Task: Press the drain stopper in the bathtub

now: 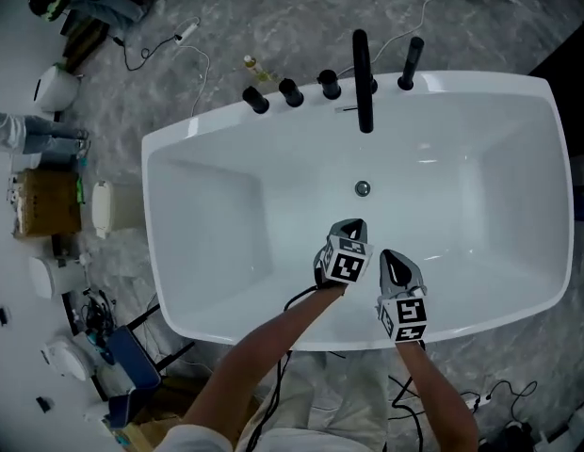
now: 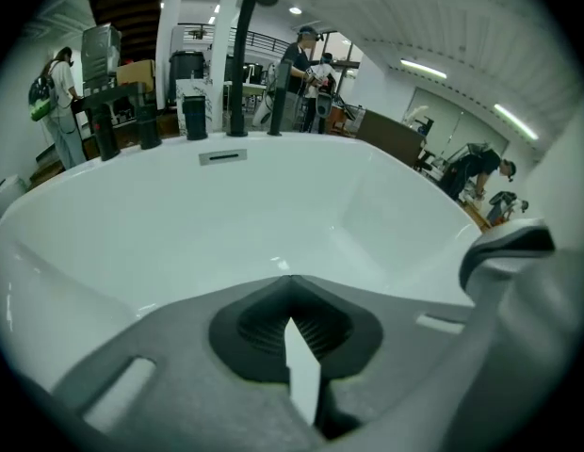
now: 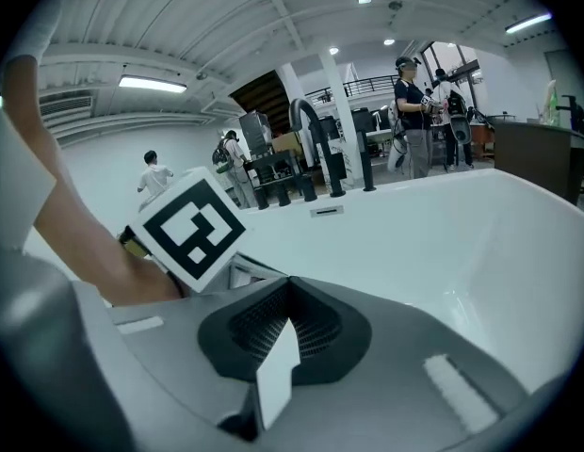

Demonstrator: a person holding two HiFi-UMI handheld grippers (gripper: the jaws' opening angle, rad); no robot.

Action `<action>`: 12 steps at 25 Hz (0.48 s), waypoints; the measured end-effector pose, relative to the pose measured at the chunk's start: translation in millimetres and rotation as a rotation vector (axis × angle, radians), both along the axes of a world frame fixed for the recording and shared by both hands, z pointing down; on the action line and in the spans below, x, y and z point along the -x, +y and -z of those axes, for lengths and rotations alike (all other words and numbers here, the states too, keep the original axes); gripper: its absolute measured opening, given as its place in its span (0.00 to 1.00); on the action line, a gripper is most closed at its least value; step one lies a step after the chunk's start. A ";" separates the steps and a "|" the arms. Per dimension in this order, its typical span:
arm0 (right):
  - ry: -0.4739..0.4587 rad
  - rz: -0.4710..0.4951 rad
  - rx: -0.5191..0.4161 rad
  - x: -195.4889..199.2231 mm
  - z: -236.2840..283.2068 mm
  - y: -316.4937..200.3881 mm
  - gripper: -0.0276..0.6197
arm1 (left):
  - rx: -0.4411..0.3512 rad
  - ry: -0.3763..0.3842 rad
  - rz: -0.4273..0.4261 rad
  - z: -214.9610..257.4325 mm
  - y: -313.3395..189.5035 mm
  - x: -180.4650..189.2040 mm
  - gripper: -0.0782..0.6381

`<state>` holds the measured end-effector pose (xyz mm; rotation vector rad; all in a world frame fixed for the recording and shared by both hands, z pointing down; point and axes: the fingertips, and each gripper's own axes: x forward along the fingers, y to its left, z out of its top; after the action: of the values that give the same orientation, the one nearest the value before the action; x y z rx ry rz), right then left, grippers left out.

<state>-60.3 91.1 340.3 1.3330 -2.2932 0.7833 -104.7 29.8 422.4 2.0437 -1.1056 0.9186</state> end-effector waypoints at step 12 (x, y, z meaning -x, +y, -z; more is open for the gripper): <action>-0.087 -0.013 -0.104 55.6 138.7 36.8 0.05 | -0.099 0.095 -0.015 150.9 85.2 39.1 0.11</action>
<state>-115.9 127.9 201.6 1.3857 -2.4257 0.7493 -143.8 114.9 271.5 2.1550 -1.1056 0.7797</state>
